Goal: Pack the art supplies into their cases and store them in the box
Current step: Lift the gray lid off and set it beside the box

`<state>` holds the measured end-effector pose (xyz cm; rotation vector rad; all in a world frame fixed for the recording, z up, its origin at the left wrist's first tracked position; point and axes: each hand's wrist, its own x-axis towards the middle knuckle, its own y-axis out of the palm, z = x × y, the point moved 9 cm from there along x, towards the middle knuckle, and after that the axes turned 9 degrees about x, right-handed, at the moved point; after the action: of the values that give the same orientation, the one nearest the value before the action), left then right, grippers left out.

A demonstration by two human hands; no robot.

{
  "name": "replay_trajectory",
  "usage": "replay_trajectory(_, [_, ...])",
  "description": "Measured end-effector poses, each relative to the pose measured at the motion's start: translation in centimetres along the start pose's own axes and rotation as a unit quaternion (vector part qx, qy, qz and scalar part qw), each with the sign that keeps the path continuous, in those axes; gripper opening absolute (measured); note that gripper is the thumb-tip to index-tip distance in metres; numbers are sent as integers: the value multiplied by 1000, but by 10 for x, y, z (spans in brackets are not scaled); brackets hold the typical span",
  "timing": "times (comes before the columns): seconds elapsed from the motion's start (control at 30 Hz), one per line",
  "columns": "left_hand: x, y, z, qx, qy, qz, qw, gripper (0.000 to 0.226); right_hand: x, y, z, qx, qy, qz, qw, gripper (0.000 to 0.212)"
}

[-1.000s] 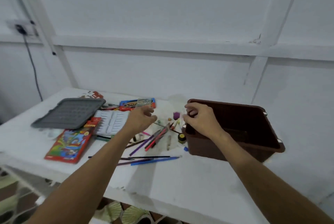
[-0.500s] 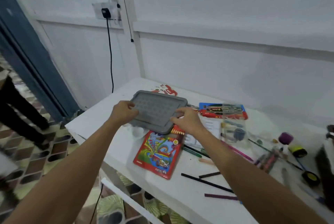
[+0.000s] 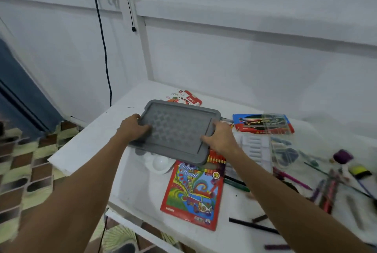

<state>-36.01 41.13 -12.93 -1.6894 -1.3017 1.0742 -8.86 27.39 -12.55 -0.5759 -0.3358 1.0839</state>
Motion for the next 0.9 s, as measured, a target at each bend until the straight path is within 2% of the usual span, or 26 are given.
replay_trajectory(0.13, [10, 0, 13, -45, -37, -10, 998, 71, 0, 1, -1, 40, 11, -9, 999, 47])
replay_trajectory(0.23, [7, -21, 22, -107, -55, -58, 991, 55, -4, -8, 9, 70, -10, -22, 997, 46])
replay_trajectory(0.33, [-15, -52, -6, -144, -19, -92, 985, 24, -19, -44, 14, 95, -34, -47, 994, 47])
replay_trajectory(0.4, [-35, -65, -32, -167, 13, -92, 982, 19, -35, -78, 15, 124, -49, -64, 989, 46])
replay_trajectory(0.47, [-60, -70, -60, -176, 41, -84, 980, 28, -57, -118, 9, 145, -61, -81, 984, 48])
replay_trajectory(0.63, [-142, -59, -166, -228, 140, -48, 962, 35, -135, -246, -21, 118, -93, -165, 975, 45])
replay_trajectory(0.9, [-297, 21, -339, -245, 271, 33, 930, 36, -298, -423, -115, 62, -55, -267, 960, 48])
